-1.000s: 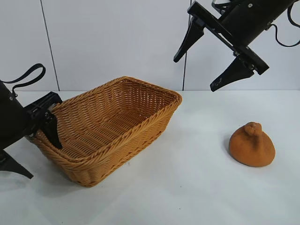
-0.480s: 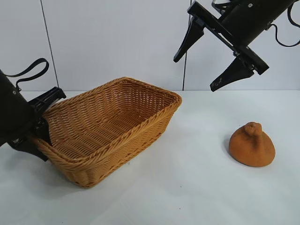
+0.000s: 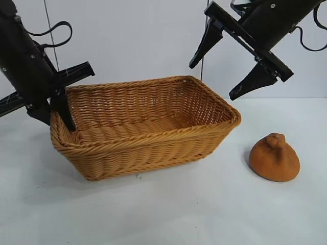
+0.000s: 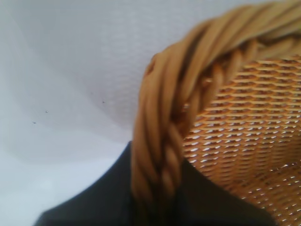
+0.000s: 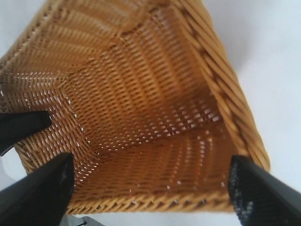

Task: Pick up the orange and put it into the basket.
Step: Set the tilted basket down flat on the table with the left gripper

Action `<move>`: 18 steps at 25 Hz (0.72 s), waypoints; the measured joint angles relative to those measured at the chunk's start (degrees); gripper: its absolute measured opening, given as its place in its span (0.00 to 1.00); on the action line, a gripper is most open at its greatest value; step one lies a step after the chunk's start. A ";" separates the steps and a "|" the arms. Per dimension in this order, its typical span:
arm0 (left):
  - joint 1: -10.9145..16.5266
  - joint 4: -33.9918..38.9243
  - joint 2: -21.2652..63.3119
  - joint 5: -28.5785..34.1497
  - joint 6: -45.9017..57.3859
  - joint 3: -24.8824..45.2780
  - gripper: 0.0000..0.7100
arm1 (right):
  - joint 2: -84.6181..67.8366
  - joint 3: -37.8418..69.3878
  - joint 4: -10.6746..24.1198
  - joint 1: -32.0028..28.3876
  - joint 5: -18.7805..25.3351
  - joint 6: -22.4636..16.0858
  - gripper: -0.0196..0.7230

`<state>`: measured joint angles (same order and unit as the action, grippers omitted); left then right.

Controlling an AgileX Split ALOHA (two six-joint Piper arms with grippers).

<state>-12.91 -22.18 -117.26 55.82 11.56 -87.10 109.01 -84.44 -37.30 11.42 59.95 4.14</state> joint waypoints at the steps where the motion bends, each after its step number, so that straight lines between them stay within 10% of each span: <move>1: 0.00 0.00 -0.25 0.35 -0.37 -0.61 0.12 | 0.00 0.00 0.00 0.00 0.00 0.00 0.85; 18: 0.00 -0.31 -6.69 1.35 -3.81 -1.62 0.12 | 0.00 0.00 0.00 0.00 -0.06 0.00 0.85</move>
<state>-12.91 -22.49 -123.95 57.17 7.74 -88.72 109.01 -84.44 -37.30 11.42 59.89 4.14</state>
